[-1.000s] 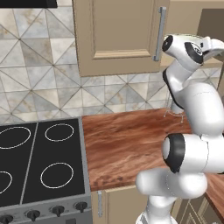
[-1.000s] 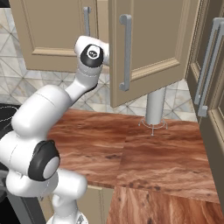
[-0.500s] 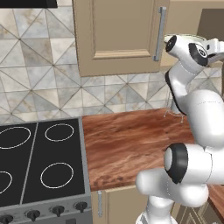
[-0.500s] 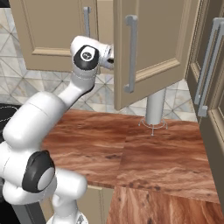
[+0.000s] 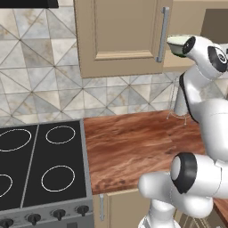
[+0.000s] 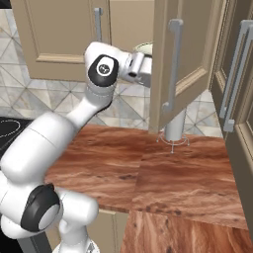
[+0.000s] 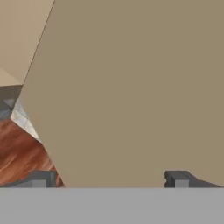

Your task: Move the bowls from the cabinet to the plates on the dining table.

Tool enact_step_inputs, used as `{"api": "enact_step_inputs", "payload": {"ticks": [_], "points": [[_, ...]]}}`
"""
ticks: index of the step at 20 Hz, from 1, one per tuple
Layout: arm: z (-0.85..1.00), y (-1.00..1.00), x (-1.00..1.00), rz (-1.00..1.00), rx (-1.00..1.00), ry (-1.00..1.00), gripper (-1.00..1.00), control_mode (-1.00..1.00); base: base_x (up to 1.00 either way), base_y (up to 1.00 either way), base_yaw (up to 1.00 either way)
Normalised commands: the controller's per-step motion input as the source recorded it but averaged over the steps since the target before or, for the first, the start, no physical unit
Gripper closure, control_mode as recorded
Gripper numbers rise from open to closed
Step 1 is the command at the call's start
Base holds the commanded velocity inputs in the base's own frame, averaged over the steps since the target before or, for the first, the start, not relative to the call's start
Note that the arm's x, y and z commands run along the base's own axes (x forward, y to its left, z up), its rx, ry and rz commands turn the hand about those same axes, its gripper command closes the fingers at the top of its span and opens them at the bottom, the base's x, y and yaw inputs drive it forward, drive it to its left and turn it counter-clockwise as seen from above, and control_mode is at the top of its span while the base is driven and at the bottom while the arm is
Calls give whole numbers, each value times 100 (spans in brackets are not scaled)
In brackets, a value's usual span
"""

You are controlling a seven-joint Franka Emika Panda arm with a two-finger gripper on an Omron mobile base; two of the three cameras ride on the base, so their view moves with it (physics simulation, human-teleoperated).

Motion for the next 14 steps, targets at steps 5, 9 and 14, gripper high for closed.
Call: {"api": "enact_step_inputs", "payload": {"ticks": [5,9,14], "points": [[0,-35,-2,9,6,-4,-100,-100,0,0,0],[0,-16,6,18,4,-5,-100,-100,0,0,0],[0,-10,9,22,3,-7,-100,-100,0,0,0]]}}
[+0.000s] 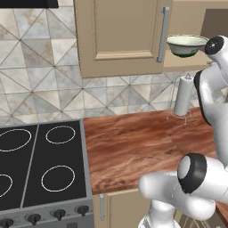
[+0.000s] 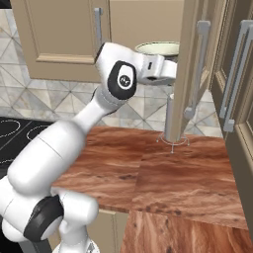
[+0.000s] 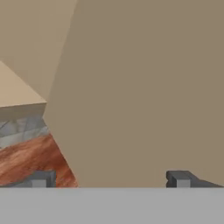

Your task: Move the bowls from the cabinet to the plates on the dining table.

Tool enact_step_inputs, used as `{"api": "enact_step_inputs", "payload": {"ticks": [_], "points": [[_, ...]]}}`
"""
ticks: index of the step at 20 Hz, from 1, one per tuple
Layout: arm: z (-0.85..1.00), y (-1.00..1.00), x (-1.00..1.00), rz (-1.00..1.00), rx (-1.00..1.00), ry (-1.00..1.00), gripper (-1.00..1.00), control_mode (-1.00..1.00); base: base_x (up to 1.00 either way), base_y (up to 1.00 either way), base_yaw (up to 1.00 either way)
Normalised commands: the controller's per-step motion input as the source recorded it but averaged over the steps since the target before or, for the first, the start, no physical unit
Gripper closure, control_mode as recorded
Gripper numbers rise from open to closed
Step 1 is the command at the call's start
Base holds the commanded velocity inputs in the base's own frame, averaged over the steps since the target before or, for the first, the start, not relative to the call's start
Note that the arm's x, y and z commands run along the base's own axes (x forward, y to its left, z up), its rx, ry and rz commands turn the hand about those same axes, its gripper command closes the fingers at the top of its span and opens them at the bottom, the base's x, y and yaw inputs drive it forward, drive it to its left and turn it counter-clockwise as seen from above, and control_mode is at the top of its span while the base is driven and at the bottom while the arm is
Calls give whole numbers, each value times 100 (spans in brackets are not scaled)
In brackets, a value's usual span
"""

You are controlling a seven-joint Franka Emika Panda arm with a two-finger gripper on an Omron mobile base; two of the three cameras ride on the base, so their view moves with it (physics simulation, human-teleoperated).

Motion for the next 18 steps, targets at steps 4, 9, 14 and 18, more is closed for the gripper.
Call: {"api": "enact_step_inputs", "payload": {"ticks": [4,9,14,18], "points": [[0,-12,8,21,2,-7,-100,-100,0,0,0],[-1,-21,5,18,0,-6,-100,-100,0,0,0],[0,-33,11,12,0,-7,-100,-100,0,0,0],[0,-45,27,5,0,-7,-100,-100,0,0,0]]}}
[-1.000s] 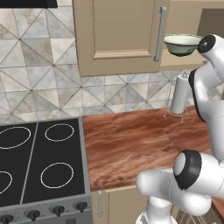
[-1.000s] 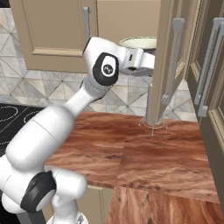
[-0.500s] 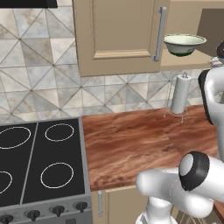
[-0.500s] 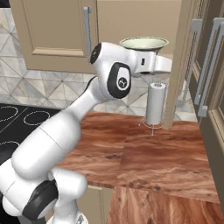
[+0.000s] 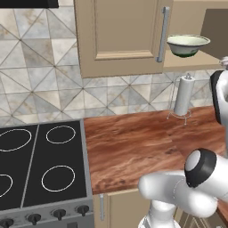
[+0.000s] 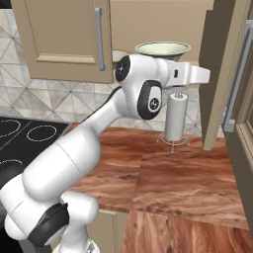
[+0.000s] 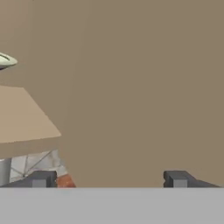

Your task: Move the bowls from the cabinet to the plates on the dining table.

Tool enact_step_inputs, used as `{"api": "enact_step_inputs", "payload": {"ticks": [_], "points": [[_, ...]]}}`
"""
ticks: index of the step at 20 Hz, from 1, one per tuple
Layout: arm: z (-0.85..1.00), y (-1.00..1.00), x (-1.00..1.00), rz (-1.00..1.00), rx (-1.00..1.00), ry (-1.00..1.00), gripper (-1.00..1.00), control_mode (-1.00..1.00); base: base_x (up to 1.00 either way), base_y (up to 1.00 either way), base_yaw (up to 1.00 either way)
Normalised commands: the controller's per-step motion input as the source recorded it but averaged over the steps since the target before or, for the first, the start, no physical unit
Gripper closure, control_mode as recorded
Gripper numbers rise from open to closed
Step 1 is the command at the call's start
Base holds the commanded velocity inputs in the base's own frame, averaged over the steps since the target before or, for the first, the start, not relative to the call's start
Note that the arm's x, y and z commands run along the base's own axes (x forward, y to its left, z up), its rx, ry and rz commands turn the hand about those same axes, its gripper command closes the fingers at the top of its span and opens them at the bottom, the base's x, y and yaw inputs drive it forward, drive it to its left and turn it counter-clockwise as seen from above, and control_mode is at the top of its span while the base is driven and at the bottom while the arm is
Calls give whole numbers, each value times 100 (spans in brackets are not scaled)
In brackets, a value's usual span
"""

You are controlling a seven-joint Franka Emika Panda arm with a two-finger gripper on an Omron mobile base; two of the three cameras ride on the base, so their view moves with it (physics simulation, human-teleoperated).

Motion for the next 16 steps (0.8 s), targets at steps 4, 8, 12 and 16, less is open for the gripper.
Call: {"api": "enact_step_inputs", "payload": {"ticks": [4,8,12,16], "points": [[0,-44,29,5,0,-7,-100,-100,0,0,0],[0,-11,-2,5,4,-6,-100,-100,0,0,0],[5,35,-42,0,5,-5,-100,-100,0,0,0],[8,44,-30,0,6,0,-100,-100,0,0,0]]}}
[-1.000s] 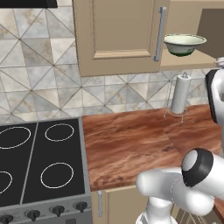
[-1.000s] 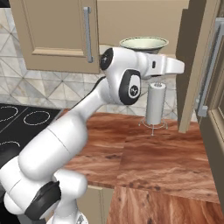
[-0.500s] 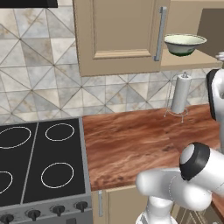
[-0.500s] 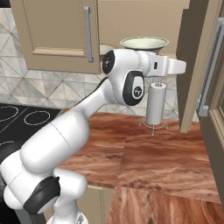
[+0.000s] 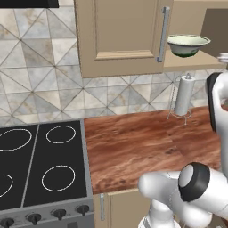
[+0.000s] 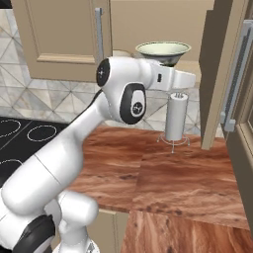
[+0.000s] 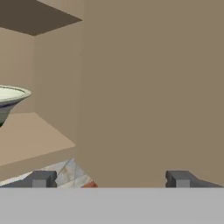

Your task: Move the bowls from the cabinet to the plates on the dining table.

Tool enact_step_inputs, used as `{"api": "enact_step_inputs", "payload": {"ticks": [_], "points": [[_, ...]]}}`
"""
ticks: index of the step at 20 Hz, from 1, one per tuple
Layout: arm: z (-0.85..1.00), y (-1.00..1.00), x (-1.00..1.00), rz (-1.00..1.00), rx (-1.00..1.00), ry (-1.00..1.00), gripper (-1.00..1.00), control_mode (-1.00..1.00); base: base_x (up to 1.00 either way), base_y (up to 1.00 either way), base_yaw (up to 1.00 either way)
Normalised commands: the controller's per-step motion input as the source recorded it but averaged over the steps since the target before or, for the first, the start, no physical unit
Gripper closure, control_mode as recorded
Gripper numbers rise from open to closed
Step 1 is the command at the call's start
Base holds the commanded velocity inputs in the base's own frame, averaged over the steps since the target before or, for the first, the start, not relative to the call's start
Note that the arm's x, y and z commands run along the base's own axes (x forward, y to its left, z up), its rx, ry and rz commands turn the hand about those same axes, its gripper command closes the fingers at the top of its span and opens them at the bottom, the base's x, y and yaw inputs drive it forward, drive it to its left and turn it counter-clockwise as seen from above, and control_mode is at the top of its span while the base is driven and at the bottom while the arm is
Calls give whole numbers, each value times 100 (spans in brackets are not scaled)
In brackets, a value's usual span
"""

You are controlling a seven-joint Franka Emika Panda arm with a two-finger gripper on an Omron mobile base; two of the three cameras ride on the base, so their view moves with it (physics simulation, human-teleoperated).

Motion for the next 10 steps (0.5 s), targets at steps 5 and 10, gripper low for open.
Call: {"api": "enact_step_inputs", "payload": {"ticks": [5,10], "points": [[10,53,-13,1,3,-1,-100,-100,0,0,0],[10,52,-6,3,4,-2,-100,-100,0,0,0]]}}
